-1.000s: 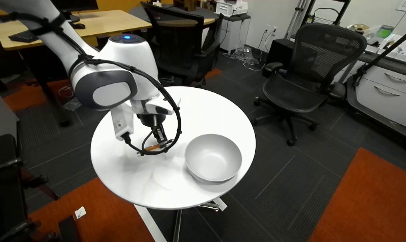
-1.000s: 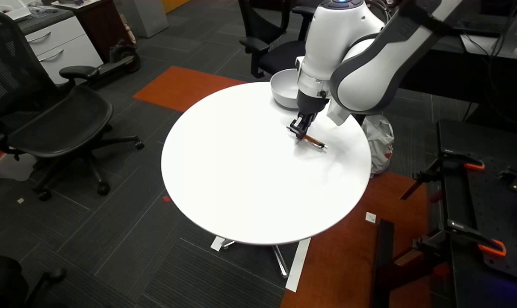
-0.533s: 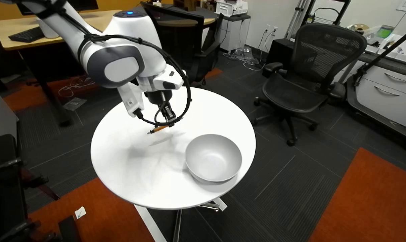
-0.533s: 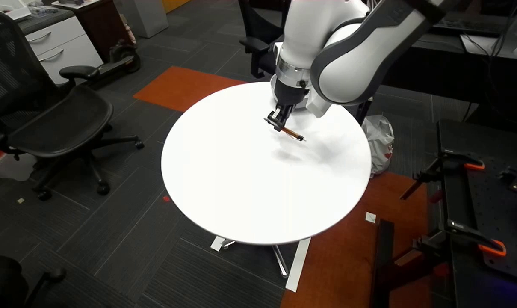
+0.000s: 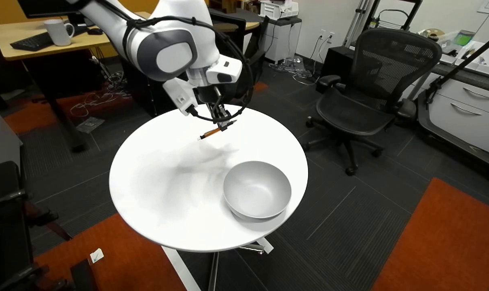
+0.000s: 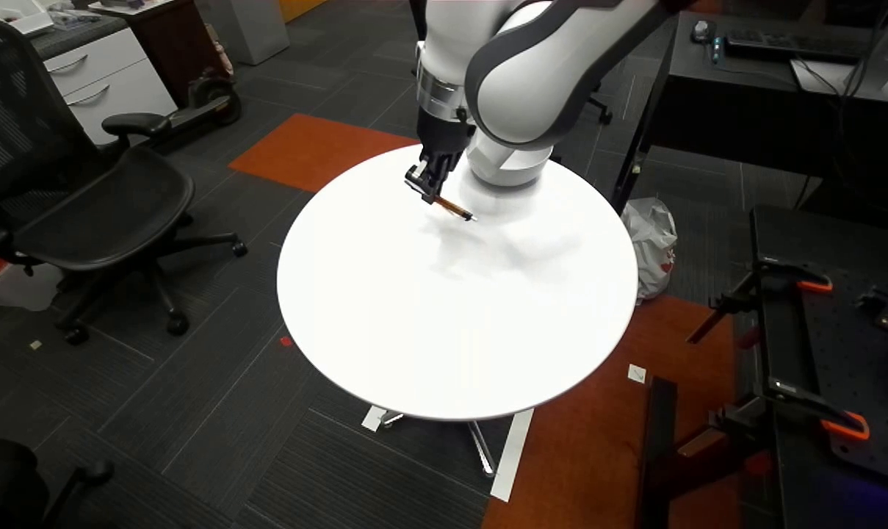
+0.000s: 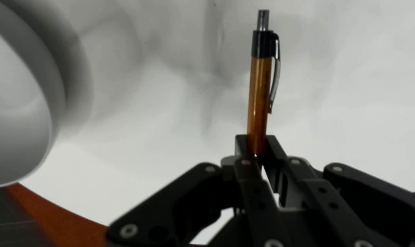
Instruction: Pick the marker and move it up the table
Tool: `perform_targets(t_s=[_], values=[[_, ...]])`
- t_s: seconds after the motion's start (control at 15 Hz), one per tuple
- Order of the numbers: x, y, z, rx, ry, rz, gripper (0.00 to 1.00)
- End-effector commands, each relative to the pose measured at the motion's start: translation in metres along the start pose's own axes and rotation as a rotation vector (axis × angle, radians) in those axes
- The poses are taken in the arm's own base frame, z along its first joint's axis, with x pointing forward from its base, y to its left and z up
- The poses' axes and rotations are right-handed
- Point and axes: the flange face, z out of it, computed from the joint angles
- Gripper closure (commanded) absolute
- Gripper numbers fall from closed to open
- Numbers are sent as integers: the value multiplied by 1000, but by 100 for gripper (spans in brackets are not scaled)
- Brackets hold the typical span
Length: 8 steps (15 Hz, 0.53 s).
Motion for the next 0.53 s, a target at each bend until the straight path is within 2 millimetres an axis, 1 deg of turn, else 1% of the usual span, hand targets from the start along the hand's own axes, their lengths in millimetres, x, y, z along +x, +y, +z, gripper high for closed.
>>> perform_targets(t_s=[0.0, 0.27, 0.47], values=[[31, -17, 15, -1, 18, 7, 96], [52, -28, 37, 2, 56, -3, 96], [62, -35, 53, 8, 75, -7, 96]])
